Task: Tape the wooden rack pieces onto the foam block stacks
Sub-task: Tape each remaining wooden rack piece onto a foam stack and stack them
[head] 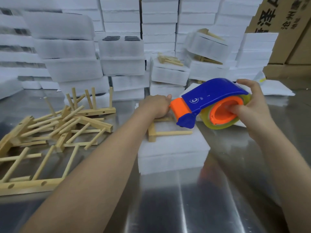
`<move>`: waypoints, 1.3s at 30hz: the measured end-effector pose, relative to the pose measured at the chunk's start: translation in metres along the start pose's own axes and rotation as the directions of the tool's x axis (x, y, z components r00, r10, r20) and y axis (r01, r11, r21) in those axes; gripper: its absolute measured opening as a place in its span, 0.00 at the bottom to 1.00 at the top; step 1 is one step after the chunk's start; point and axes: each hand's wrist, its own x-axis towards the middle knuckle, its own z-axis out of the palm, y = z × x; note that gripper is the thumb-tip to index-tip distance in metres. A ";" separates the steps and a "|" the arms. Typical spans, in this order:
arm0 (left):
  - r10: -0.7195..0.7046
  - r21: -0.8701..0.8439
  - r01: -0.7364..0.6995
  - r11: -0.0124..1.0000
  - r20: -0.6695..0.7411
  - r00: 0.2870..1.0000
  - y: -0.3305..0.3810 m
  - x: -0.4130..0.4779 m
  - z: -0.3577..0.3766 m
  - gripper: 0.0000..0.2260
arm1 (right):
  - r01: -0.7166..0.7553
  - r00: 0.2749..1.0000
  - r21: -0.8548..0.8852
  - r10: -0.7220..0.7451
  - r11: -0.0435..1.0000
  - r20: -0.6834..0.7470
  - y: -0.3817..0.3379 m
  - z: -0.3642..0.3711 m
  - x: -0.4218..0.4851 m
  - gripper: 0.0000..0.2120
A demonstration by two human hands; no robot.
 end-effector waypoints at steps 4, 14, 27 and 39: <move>-0.022 -0.064 0.021 0.998 -0.020 1.000 -0.001 0.003 0.001 0.20 | 0.071 0.997 -0.091 -0.068 0.993 0.041 0.000 -0.009 0.006 0.34; -0.063 0.010 0.063 0.998 0.024 0.998 0.004 -0.001 0.000 0.32 | 0.123 0.979 -0.141 -0.144 0.982 -0.147 0.027 -0.057 0.018 0.35; 0.053 -0.114 -0.045 0.992 0.067 0.996 -0.032 -0.046 -0.024 0.37 | 0.333 0.941 -0.077 -0.336 0.940 -0.038 0.022 -0.036 -0.022 0.28; -0.130 0.257 0.063 0.964 0.251 0.959 0.023 -0.028 -0.022 0.30 | 0.237 0.969 0.029 -0.234 0.971 -0.081 0.037 -0.034 -0.024 0.27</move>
